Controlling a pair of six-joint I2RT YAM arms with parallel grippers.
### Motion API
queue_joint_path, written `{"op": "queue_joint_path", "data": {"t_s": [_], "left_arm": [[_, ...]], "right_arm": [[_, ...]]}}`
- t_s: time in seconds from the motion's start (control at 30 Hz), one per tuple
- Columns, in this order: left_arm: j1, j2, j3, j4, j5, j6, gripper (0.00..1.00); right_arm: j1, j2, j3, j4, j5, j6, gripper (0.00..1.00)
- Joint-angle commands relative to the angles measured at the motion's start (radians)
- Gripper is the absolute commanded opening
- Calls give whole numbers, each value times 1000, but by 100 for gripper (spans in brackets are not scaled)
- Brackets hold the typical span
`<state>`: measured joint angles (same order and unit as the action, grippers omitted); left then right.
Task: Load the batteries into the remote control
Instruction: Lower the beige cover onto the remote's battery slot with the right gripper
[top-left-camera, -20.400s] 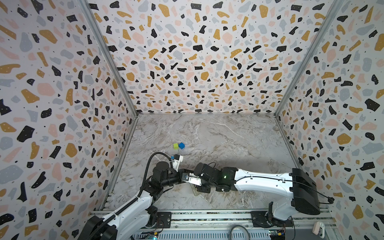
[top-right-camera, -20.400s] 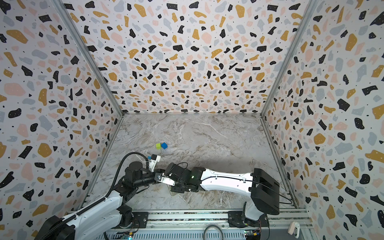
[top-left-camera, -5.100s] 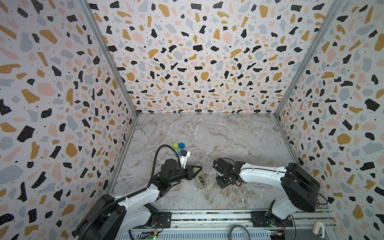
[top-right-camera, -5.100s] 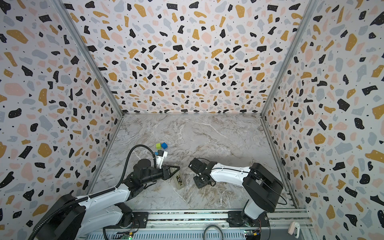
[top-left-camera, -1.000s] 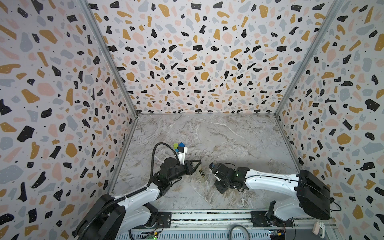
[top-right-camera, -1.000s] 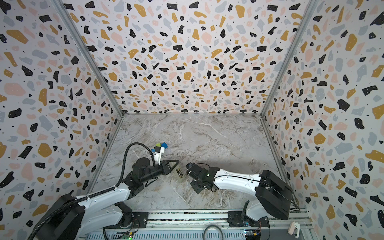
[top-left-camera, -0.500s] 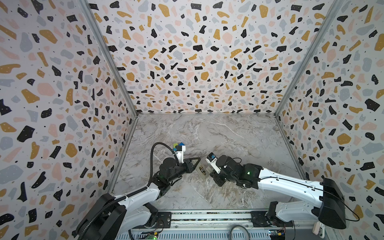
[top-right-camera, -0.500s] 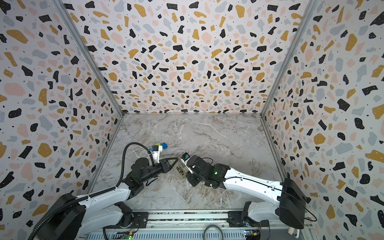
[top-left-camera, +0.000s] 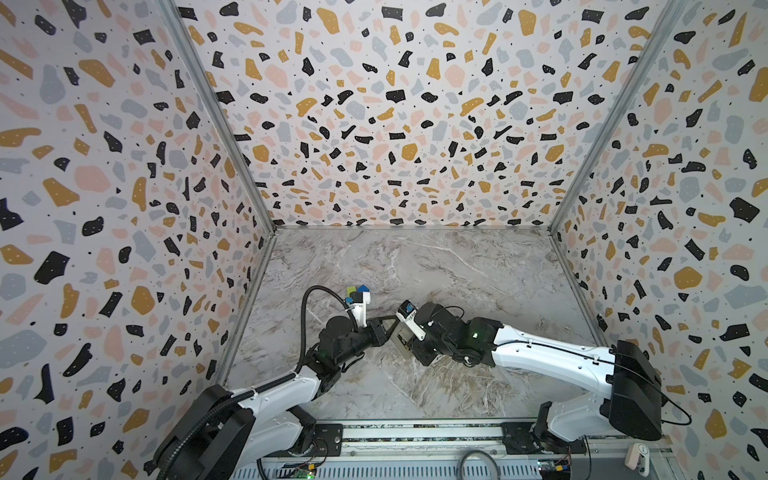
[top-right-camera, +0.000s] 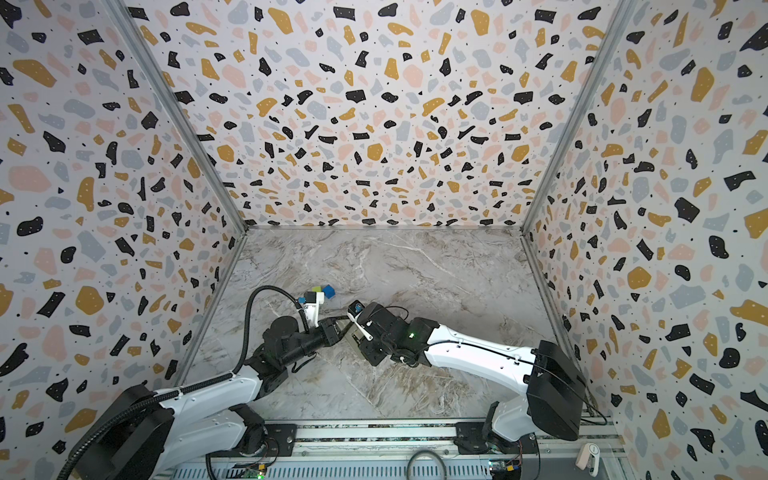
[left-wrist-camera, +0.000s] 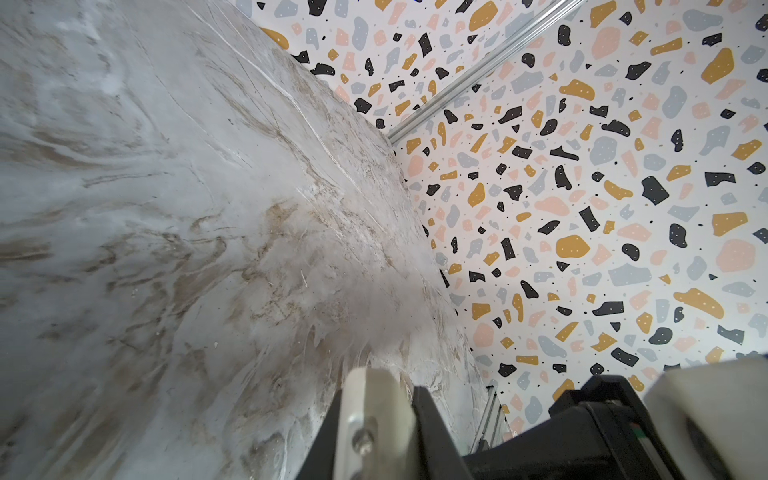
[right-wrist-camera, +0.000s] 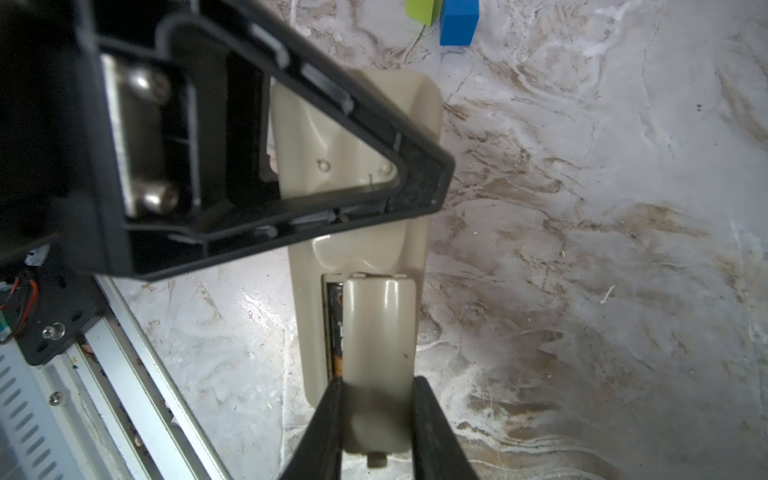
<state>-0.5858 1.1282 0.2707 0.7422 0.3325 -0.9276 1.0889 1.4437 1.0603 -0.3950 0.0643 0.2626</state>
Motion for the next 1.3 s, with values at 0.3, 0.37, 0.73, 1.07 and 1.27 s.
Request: {"op": "queue_joint_path", "data": {"t_s": [0.3,0.37,0.73,1.07,1.27], "left_arm": [[-6,1,-10,88,10,-4,0],[-6,0,-10,86,10,-4,0],[-6,-5,-13,86,5,-5,0],[-7,-5,-16,90,5,-5,0],[-6,-8,-18,86,4,-5,0]], "right_arm": [[6,28,56,-20,-17,-20,0],[8,29,56,-19,-21,-19,0],[20,33,53,-16,-32,-23,0],[23,46,47,-22,-38,-14,0],[17,47,42,-33,-19,17,0]]}}
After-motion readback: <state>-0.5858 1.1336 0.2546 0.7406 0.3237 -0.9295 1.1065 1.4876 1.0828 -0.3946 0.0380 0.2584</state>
